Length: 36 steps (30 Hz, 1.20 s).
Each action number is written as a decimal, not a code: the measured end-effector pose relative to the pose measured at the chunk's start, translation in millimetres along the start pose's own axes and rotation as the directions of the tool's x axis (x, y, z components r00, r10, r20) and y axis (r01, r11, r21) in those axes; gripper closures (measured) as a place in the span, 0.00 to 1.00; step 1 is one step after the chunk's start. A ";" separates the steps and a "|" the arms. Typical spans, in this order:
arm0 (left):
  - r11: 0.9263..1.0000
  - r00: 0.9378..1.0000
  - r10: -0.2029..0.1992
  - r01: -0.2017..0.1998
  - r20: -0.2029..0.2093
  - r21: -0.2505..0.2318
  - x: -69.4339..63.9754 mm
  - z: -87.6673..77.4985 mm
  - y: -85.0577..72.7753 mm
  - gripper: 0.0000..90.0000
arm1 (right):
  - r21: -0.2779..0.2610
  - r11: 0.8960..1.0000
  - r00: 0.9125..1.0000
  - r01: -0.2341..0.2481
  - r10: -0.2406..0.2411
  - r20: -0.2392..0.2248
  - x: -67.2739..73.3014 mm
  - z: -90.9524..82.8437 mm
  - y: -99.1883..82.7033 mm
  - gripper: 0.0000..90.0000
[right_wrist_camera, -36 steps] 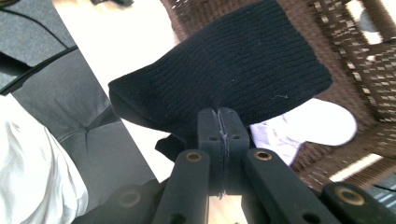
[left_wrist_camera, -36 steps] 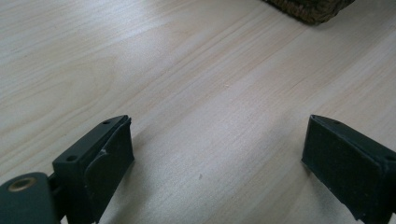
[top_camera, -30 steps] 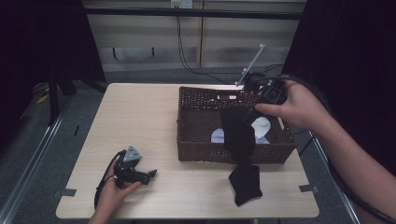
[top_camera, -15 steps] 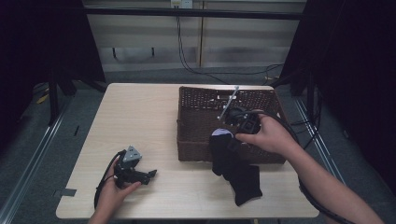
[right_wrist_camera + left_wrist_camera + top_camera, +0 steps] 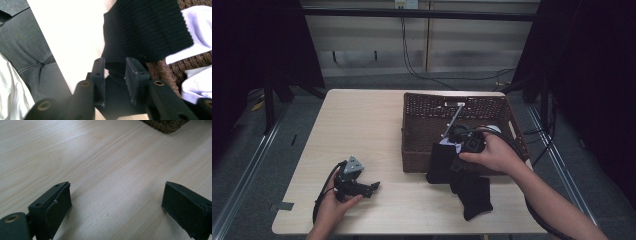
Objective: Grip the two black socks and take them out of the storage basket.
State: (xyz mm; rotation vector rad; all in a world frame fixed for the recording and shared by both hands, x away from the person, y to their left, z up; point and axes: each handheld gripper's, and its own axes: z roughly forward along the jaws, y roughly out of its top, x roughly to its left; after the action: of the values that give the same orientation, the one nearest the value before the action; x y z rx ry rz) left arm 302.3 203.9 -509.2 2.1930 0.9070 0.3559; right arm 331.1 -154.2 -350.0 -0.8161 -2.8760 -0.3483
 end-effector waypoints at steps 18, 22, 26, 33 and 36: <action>1.000 1.000 -0.006 0.006 0.001 -0.001 -0.4 0.1 -0.1 0.09 | -0.054 0.998 0.999 -0.030 0.032 0.033 -6.4 1.6 -20.7 0.66; 1.000 1.000 0.003 -0.003 0.002 0.005 0.1 -0.2 0.0 0.09 | -0.037 0.999 1.000 -0.018 0.019 0.008 -6.2 18.2 -10.3 0.69; 1.000 1.000 0.003 -0.003 0.003 0.005 0.2 -0.3 0.0 0.09 | -0.008 1.000 1.000 0.003 -0.003 -0.015 -3.2 42.1 -2.5 0.73; 1.000 1.000 0.003 -0.003 0.003 0.005 0.2 -0.3 0.0 0.09 | 0.028 0.999 0.997 0.041 -0.039 -0.066 6.7 80.7 4.6 0.77; 1.000 1.000 0.003 -0.003 0.002 0.006 0.2 -0.3 0.0 0.09 | 0.026 0.999 0.997 0.041 -0.039 -0.067 7.2 83.9 2.5 0.73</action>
State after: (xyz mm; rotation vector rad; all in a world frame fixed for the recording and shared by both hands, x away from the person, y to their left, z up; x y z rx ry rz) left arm 302.3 204.2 -509.0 2.1997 0.9044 0.3525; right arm 321.0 -127.1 -429.1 -0.7298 -2.8323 -0.3335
